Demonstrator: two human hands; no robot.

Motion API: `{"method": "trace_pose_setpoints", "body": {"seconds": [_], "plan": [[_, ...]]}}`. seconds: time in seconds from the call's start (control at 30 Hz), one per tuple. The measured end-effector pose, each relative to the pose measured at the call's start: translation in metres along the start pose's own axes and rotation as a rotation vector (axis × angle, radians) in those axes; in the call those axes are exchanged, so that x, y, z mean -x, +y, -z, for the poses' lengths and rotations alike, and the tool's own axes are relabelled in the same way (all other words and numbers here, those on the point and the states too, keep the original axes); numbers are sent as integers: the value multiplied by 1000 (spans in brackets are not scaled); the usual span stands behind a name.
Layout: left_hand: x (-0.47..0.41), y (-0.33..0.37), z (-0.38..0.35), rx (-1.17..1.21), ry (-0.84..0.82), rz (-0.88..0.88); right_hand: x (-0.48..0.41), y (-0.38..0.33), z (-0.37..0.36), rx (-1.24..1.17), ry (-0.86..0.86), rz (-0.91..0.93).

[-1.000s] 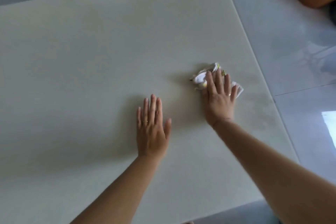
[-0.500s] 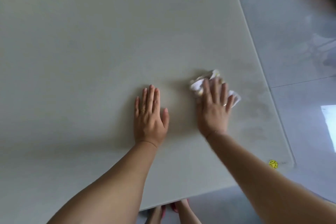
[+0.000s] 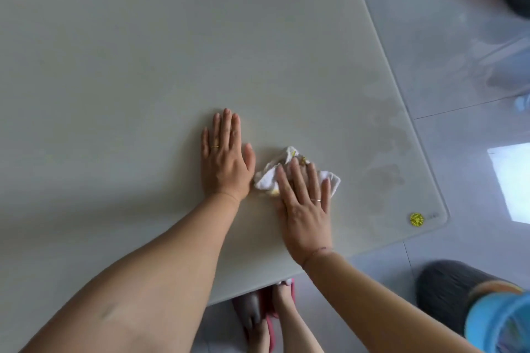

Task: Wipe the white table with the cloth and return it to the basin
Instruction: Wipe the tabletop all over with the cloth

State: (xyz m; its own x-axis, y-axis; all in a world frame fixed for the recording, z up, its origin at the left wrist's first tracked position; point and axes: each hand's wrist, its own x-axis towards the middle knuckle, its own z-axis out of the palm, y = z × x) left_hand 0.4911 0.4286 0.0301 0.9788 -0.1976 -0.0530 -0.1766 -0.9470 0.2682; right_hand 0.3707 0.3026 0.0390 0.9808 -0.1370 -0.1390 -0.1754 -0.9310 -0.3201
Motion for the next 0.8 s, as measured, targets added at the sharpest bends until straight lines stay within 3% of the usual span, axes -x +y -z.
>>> {"method": "trace_pose_setpoints", "body": {"seconds": [0.07, 0.13, 0.23, 0.33, 0.4, 0.47, 0.57, 0.6, 0.67, 0.73, 0.8], "plan": [[-1, 0, -1, -13, -36, -16, 9, 28, 8, 101, -69, 274], [1, -4, 1, -16, -48, 5, 2, 66, 21, 157, -69, 323], [27, -9, 9, 10, 28, 92, -13, 89, 36, 69, 7, -51], [85, -2, 7, 29, 22, 47, 2, 44, 19, -34, 68, -309], [117, 2, 2, 5, -29, 18, 38, 9, 0, -13, 13, -171], [128, 1, -3, -25, -56, 26, 77, 1, -7, 73, -64, 102], [127, -1, -6, -49, -63, 35, 76, 51, 7, 185, -113, 415], [127, -1, -6, -44, -68, 34, 70, 67, 13, 200, -103, 382], [128, -1, -7, -40, -73, 37, 60, 84, 26, 122, -55, 121], [128, -1, -8, -43, -72, 39, 60, 66, 22, 7, -2, -155], [127, -1, -9, -44, -70, 43, 73, 27, 3, -39, 14, -278]]}}
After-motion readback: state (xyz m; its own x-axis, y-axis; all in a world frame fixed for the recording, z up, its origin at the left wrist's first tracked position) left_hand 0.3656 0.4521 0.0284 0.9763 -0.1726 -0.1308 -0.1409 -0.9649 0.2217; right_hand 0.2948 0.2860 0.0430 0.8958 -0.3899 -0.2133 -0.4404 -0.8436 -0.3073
